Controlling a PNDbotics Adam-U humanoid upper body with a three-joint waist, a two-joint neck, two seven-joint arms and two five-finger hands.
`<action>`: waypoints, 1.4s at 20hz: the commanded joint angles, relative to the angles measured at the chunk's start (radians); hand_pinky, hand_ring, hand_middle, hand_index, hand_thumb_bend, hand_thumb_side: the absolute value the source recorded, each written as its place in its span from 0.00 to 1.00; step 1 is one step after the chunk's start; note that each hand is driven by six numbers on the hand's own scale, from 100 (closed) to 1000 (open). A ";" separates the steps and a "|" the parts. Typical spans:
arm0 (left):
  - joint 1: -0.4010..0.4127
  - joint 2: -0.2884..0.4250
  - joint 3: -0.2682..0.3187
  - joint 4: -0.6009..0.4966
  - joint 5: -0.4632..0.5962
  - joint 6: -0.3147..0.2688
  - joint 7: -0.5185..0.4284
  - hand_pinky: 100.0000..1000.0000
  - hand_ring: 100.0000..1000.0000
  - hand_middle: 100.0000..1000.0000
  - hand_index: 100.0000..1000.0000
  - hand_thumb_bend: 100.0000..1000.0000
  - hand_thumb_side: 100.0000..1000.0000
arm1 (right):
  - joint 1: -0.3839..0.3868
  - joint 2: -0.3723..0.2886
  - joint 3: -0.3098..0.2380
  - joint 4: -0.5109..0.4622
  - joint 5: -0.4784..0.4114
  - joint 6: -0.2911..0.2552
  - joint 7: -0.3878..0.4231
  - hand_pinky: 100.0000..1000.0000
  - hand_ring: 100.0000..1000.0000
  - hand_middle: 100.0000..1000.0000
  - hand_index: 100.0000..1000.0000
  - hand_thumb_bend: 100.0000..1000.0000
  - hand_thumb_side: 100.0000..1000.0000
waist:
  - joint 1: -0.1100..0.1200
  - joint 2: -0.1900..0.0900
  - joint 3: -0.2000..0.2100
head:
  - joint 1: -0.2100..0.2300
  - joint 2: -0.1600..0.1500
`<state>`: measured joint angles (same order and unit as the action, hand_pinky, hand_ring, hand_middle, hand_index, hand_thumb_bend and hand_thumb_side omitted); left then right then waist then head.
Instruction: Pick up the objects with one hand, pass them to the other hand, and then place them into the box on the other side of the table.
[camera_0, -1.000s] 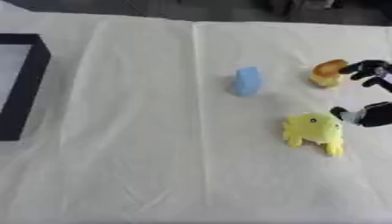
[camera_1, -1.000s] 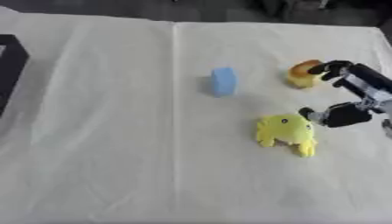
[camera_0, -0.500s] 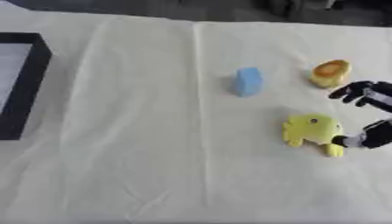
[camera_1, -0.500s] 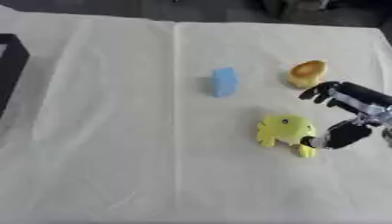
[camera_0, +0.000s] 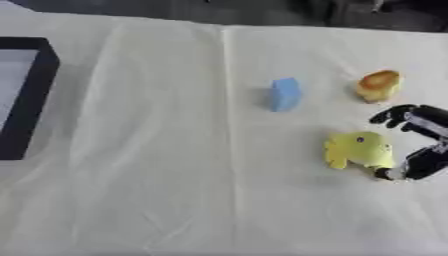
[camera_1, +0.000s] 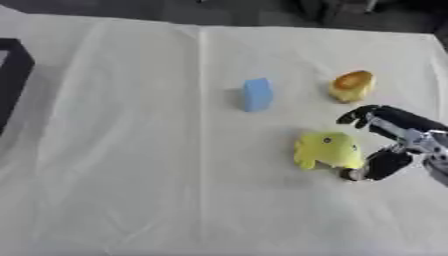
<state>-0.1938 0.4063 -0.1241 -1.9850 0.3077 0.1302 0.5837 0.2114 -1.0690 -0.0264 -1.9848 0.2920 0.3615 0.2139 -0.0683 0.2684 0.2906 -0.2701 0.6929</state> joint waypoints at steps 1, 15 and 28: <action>-0.010 0.018 0.004 -0.015 -0.003 -0.001 0.000 0.92 0.50 0.75 0.91 0.55 0.72 | -0.004 -0.024 0.008 -0.015 0.016 0.038 -0.011 0.79 0.82 0.80 0.84 0.50 0.06 | 0.004 -0.009 0.002 | -0.007 -0.007; -0.013 0.008 0.001 -0.015 -0.004 0.000 -0.002 0.93 0.50 0.75 0.91 0.55 0.72 | -0.028 -0.011 0.050 -0.015 -0.033 0.167 -0.077 0.76 0.78 0.71 0.79 0.33 0.00 | 0.000 0.008 0.018 | -0.016 -0.015; -0.012 0.003 0.000 -0.015 -0.005 -0.001 -0.001 0.93 0.50 0.75 0.90 0.55 0.72 | -0.048 -0.002 0.076 -0.015 -0.025 0.239 -0.132 0.69 0.60 0.40 0.54 0.15 0.00 | 0.001 0.010 0.021 | -0.017 -0.020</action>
<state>-0.2004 0.3963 -0.1281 -1.9850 0.3078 0.1304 0.5835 0.1672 -1.0548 0.0573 -1.9849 0.2630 0.5982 0.0975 -0.0713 0.2910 0.3126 -0.2850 0.6828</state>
